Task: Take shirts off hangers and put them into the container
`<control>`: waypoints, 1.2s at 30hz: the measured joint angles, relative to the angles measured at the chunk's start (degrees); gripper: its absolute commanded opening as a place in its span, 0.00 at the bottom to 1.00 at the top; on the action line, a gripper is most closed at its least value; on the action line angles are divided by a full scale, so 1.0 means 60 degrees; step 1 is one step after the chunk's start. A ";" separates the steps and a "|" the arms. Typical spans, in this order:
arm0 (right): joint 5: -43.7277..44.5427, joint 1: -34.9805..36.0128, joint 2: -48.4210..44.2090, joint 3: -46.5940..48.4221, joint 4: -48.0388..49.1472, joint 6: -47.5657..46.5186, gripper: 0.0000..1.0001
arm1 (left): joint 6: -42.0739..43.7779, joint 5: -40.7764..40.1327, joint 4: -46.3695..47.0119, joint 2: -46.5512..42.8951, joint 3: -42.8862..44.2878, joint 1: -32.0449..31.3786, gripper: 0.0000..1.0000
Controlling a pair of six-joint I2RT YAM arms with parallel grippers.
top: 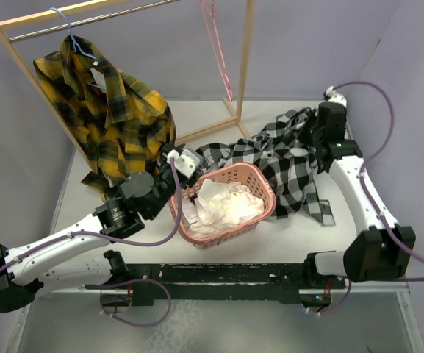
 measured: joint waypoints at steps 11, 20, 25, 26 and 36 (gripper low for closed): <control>0.0419 0.0000 -0.1129 0.4568 -0.1038 -0.0313 0.00 | 0.0000 -0.0204 0.0091 -0.0244 0.0000 0.0000 0.59; 0.0000 0.0000 -0.0273 0.8841 -0.2280 -0.0576 0.00 | 0.0004 -0.0222 0.0095 -0.0288 0.0000 0.0000 0.58; -0.0637 0.0000 0.0200 1.0928 -0.2794 -0.0433 0.00 | 0.0004 -0.0222 0.0098 -0.0317 0.0000 0.0000 0.57; -0.0878 -0.0004 0.0324 1.1369 -0.2892 -0.0335 0.00 | 0.0004 -0.0226 0.0098 -0.0321 0.0000 0.0000 0.57; -0.3217 0.0000 0.0379 1.2743 -0.3082 0.0933 0.00 | 0.0007 -0.0412 0.0233 -0.0652 -0.0117 0.0000 0.57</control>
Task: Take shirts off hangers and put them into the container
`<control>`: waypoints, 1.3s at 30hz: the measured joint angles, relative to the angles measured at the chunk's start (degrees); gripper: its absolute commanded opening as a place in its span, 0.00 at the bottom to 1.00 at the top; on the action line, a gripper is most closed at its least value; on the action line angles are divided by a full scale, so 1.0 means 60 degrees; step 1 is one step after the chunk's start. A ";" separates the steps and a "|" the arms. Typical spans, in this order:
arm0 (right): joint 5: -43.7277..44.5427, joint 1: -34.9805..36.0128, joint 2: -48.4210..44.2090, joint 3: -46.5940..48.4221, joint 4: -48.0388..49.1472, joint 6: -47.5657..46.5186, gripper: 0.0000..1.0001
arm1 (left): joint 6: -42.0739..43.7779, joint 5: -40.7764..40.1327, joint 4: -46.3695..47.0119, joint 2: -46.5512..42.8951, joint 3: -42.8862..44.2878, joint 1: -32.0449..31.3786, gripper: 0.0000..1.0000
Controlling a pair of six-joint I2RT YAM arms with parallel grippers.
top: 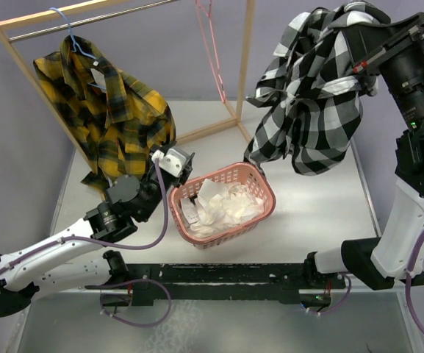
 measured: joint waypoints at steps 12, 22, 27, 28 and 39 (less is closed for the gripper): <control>-0.1628 0.0007 -0.0160 0.1490 0.1246 0.1661 0.00 | 0.0004 -0.0080 0.0066 -0.0051 -0.0015 0.0000 0.57; -0.3147 0.0007 -0.2069 -0.2994 0.2732 0.2393 0.00 | 0.0004 -0.0233 0.0237 -0.0492 -0.0157 0.0000 0.56; -0.3585 0.0087 -0.2113 -0.5042 0.2707 0.2240 0.00 | 0.0011 -0.0295 0.0532 -0.0882 -0.0401 0.0000 0.55; -0.3592 0.0146 -0.1956 -0.5180 0.2637 0.2167 0.00 | 0.0015 -0.0310 0.0590 -0.0885 -0.0404 0.0000 0.55; -0.2572 0.3399 0.0208 -0.2758 0.0907 0.0240 0.00 | 0.0087 -0.0470 0.0637 -0.0736 -0.0408 0.0000 0.55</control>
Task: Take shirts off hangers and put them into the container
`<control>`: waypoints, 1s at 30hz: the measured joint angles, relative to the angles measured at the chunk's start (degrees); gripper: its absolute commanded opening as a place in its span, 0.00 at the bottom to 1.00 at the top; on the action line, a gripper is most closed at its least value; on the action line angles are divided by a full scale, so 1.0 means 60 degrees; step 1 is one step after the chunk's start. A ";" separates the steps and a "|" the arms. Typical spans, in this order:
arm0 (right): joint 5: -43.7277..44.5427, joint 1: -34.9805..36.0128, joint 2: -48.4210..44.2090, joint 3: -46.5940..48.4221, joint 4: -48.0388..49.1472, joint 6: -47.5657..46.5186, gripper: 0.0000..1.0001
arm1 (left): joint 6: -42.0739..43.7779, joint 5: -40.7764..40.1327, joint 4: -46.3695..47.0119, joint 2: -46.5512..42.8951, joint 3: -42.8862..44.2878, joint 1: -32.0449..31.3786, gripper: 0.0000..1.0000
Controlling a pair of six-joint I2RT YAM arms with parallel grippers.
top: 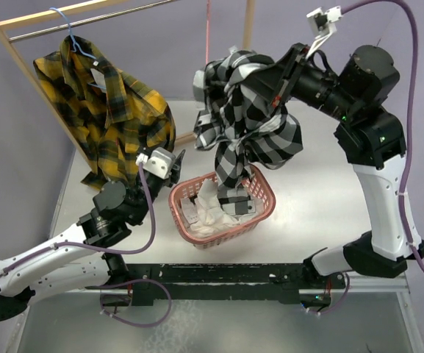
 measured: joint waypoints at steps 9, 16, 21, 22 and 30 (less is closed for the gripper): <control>0.0823 0.1129 -0.0878 -0.1220 -0.0335 -0.0834 0.00 | 0.0033 -0.0124 0.0029 -0.0120 -0.0018 0.0000 0.55; 0.0863 0.1486 -0.2546 -0.4284 0.0160 -0.0820 0.00 | 0.0157 -0.0240 0.0200 -0.0233 -0.0095 0.0000 0.55; 0.1249 0.2080 -0.2991 -0.6535 0.0262 -0.1035 0.00 | 0.0178 -0.0266 0.0222 -0.0244 -0.0095 0.0000 0.55; 0.1486 0.2342 -0.2889 -0.6859 0.0146 -0.1169 0.00 | 0.0186 -0.0266 0.0222 -0.0240 -0.0095 0.0000 0.55; 0.3402 0.4204 -0.1942 -0.7220 -0.0871 -0.2157 0.00 | 0.0251 -0.0270 0.0222 -0.0233 -0.0095 0.0000 0.55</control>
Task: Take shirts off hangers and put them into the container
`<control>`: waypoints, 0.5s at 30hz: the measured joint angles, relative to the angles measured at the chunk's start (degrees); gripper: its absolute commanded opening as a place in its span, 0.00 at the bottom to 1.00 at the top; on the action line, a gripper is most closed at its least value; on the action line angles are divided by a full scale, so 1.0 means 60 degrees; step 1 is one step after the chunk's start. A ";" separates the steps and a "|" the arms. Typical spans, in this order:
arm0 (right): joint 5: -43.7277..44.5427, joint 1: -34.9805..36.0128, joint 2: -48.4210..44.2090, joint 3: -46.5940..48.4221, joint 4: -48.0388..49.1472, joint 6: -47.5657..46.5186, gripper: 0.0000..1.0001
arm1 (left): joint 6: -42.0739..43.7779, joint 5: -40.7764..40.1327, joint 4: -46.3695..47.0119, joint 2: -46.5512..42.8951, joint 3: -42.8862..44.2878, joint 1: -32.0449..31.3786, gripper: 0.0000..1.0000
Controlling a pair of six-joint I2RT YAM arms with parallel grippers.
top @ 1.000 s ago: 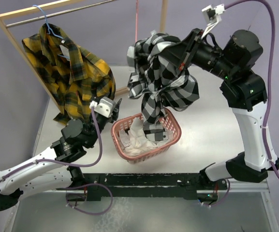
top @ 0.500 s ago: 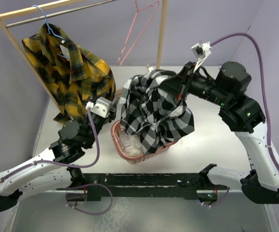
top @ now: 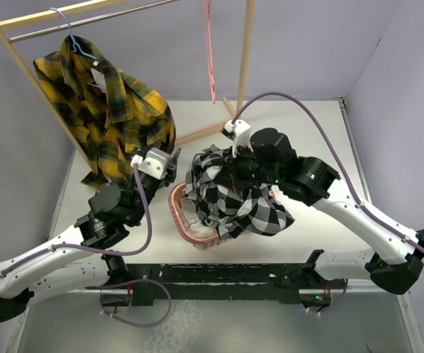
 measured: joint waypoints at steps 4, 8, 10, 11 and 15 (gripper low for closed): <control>0.0612 0.0175 0.0047 -0.0488 -0.0102 -0.0229 0.00 | 0.0011 -0.0036 0.0000 -0.0004 0.0000 0.0000 0.55; 0.0976 0.0175 0.0186 -0.1592 -0.0026 -0.0277 0.00 | 0.0029 -0.0058 0.0004 -0.0026 -0.0004 0.0000 0.55; 0.1053 0.0175 0.0346 -0.2138 0.0084 -0.0270 0.00 | 0.0033 -0.0066 0.0015 -0.0047 -0.0004 0.0000 0.55; 0.1056 0.0175 0.0470 -0.2412 0.0189 -0.0266 0.00 | 0.0033 -0.0069 0.0029 -0.0062 -0.0007 0.0000 0.55; 0.1053 0.0204 0.1213 -0.2976 0.0554 -0.0244 0.00 | 0.0069 -0.0069 0.0168 -0.0091 -0.0047 0.0000 0.55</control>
